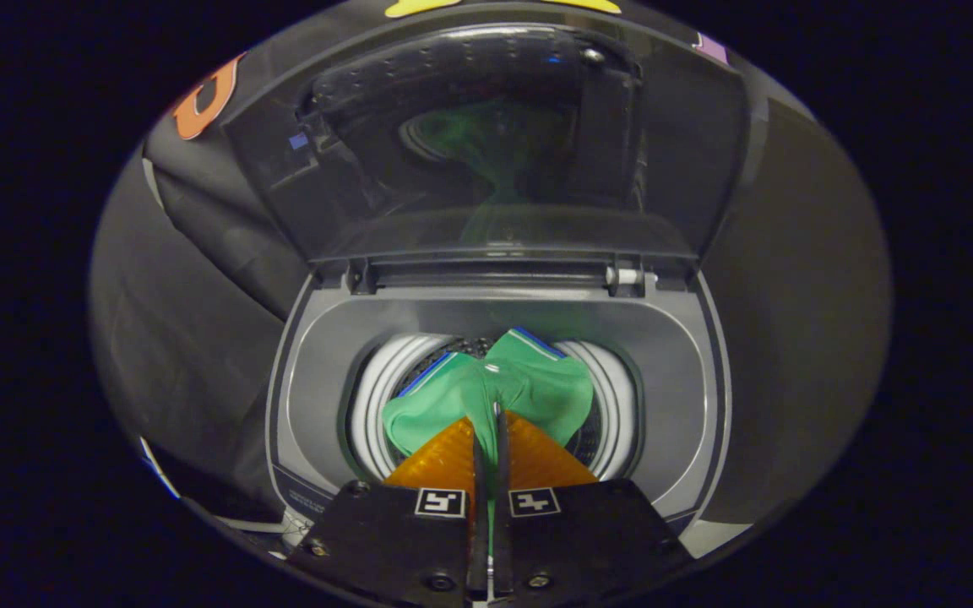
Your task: Put the clothes into the washing machine and then close the washing machine lid.
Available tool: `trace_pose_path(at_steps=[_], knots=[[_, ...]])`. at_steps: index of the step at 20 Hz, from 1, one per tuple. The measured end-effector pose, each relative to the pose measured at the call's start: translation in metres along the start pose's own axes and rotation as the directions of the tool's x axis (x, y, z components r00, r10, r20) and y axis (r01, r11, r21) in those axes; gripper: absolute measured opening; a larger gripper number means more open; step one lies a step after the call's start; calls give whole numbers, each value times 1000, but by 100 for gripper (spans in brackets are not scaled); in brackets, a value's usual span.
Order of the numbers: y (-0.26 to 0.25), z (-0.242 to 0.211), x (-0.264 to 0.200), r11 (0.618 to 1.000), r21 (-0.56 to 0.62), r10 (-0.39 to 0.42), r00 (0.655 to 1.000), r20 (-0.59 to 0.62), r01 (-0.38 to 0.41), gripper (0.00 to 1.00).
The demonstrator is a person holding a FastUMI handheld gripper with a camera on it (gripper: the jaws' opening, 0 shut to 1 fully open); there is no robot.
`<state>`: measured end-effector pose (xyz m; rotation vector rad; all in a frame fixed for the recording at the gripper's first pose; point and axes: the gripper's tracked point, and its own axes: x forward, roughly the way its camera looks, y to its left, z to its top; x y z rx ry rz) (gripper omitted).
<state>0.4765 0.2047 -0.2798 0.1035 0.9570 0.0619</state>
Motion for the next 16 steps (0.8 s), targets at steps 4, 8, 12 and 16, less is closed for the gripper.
trace_pose_path(at_steps=[4,8,12,16], knots=[[-3,2,2,1000,3,-7,1000,8,7,6],[-6,3,0,1000,-12,-3,1000,14,3,5],[-8,4,-2,1000,-23,-3,1000,23,4,6],[-9,3,-2,999,-43,-8,999,37,10,6]])
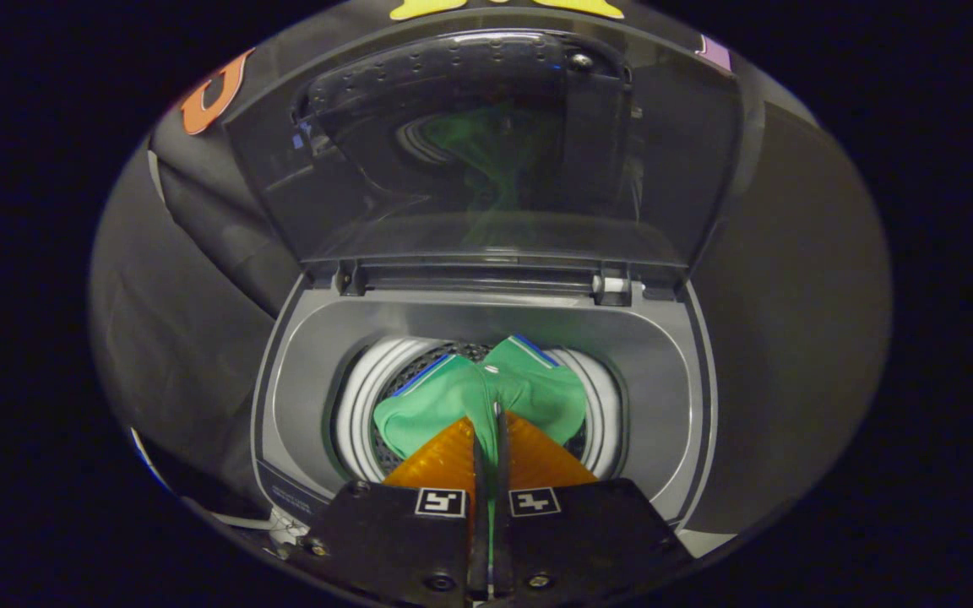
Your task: Put the clothes into the washing machine and then close the washing machine lid.
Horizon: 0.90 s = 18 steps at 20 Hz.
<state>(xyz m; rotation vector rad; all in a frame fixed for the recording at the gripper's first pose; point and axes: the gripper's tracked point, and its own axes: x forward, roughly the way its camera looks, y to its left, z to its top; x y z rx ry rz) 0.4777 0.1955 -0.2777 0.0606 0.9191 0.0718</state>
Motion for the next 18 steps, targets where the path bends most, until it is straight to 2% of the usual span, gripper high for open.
trace_pose_path(at_steps=[6,8,12,18], knots=[[-3,7,-1,1000,12,-7,999,34,6,6],[3,10,0,1000,-16,26,999,35,-25,19],[1,25,-8,995,-104,6,995,102,5,51],[12,46,-38,976,-217,51,982,182,-10,50]])
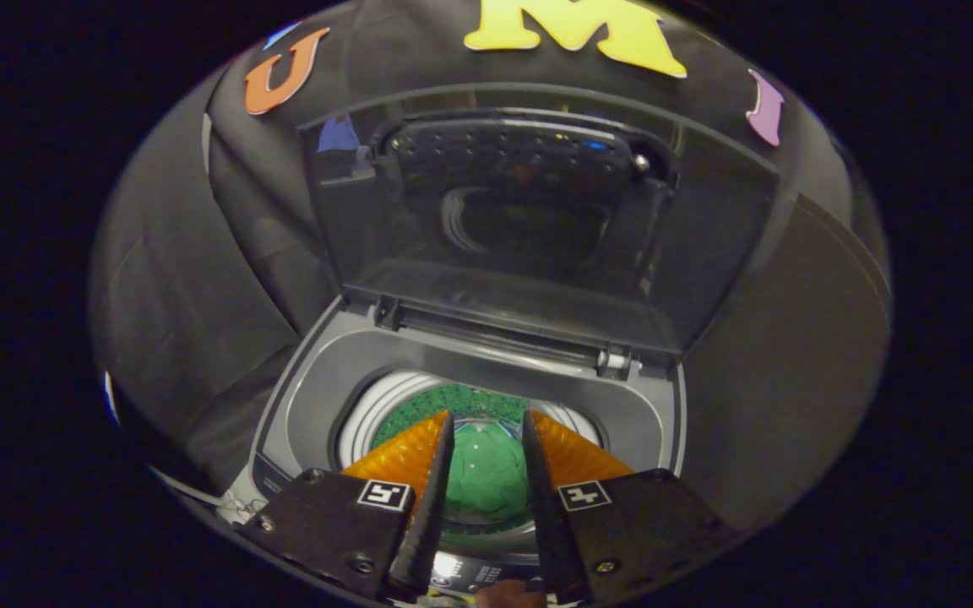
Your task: Put the clothes into the washing machine and then close the washing machine lid.
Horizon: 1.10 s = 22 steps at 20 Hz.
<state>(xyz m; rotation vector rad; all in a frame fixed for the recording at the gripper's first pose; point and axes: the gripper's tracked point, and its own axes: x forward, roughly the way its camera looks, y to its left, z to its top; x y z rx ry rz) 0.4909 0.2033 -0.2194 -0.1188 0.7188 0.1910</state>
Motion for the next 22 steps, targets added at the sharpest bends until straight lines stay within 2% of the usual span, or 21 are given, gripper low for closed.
trace_pose_path(at_steps=[4,7,10,13,16,19,22], knots=[[5,51,-33,997,-82,19,991,134,-8,51],[12,101,-69,987,-160,50,962,268,-7,53],[15,159,-109,981,-195,90,913,398,-11,87],[20,213,-157,983,-178,121,864,489,-37,87],[12,265,-172,989,-143,111,823,558,-37,88],[-3,292,-161,995,-102,78,824,561,-25,95],[-13,304,-131,999,-41,37,858,513,-19,100]])
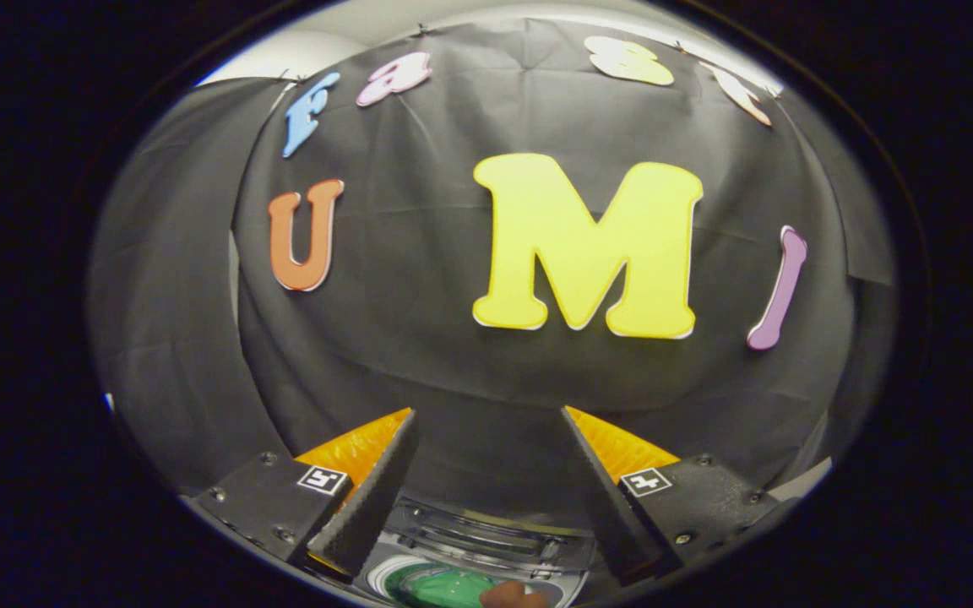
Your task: Put the clothes into the washing machine and then close the washing machine lid.
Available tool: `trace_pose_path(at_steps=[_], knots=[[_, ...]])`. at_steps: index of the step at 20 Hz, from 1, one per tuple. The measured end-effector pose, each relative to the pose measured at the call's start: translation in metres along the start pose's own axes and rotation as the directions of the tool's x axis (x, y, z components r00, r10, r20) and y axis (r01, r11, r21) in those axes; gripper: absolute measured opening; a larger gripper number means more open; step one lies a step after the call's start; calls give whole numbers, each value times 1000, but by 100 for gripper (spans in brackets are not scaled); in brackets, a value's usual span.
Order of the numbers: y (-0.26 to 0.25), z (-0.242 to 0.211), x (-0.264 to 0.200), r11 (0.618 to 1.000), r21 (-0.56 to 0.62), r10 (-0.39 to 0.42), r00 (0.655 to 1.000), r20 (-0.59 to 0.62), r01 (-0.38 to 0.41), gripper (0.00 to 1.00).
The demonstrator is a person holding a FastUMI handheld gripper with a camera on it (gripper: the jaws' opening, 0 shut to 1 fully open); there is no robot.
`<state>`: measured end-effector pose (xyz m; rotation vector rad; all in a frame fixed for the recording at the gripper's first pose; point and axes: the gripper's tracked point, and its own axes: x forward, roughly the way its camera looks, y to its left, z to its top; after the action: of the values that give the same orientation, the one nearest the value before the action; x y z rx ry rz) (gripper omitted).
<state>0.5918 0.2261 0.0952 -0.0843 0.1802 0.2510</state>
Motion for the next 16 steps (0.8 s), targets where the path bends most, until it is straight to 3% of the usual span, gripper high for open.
trace_pose_path(at_steps=[5,10,16], knots=[[-29,-38,37,994,80,-67,989,-135,78,100],[-50,-90,61,968,199,-89,955,-282,149,100],[-56,-127,62,967,189,-94,930,-355,169,100]])
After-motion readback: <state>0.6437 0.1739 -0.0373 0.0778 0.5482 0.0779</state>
